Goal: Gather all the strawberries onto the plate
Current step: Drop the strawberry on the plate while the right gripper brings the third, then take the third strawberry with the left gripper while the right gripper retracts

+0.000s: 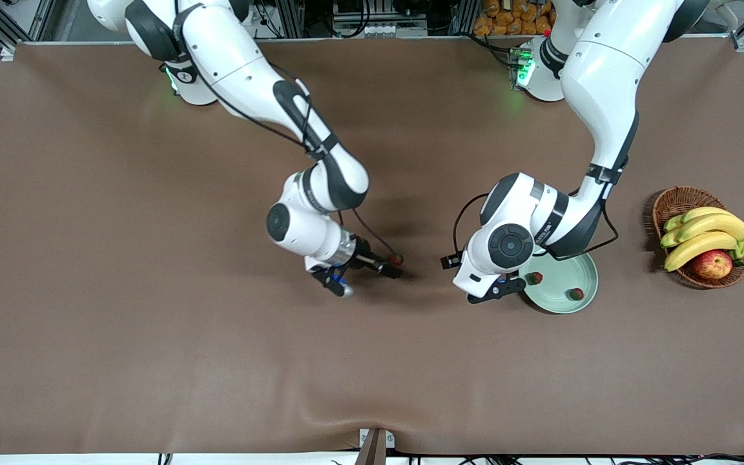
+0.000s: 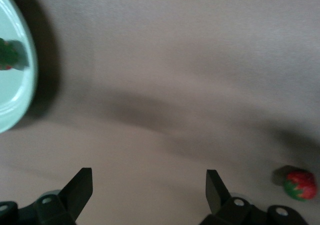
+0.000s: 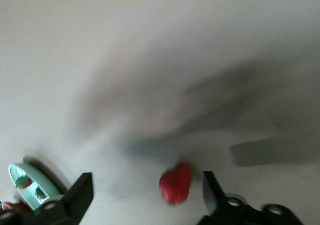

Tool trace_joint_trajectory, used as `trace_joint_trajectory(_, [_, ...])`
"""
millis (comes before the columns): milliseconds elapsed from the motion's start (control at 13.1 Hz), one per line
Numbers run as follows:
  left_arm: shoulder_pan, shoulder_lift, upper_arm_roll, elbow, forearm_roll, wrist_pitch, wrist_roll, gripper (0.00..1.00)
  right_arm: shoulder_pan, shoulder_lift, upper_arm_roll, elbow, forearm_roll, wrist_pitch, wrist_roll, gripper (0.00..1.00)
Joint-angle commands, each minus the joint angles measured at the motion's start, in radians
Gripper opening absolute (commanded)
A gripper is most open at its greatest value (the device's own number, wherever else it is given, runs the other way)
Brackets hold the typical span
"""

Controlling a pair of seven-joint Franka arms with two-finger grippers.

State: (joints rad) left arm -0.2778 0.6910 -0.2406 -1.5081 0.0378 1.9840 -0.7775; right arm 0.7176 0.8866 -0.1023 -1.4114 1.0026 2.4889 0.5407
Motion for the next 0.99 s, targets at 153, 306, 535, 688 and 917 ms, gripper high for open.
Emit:
trace_joint_trajectory(153, [-0.095, 0.048, 0.006, 0.043, -0.088, 0.139, -0.216, 1.00, -0.237, -0.174, 0.010, -0.141, -0.209, -0.259, -0.031, 1.00])
trace_joint_trajectory(306, [-0.141, 0.077, 0.006, 0.071, -0.090, 0.192, -0.305, 1.00, -0.349, -0.242, 0.010, -0.139, -0.396, -0.414, -0.036, 1.00])
trace_joint_trajectory(535, [-0.210, 0.122, 0.006, 0.104, -0.090, 0.246, -0.370, 0.88, -0.483, -0.342, 0.015, -0.135, -0.640, -0.560, -0.086, 1.00])
trace_joint_trajectory(688, [-0.236, 0.146, 0.012, 0.109, -0.090, 0.283, -0.376, 0.79, -0.544, -0.409, 0.019, -0.133, -0.793, -0.629, -0.207, 1.00])
trace_joint_trajectory(917, [-0.253, 0.157, 0.014, 0.108, -0.082, 0.286, -0.356, 0.61, -0.619, -0.526, 0.019, -0.127, -0.863, -0.750, -0.333, 1.00])
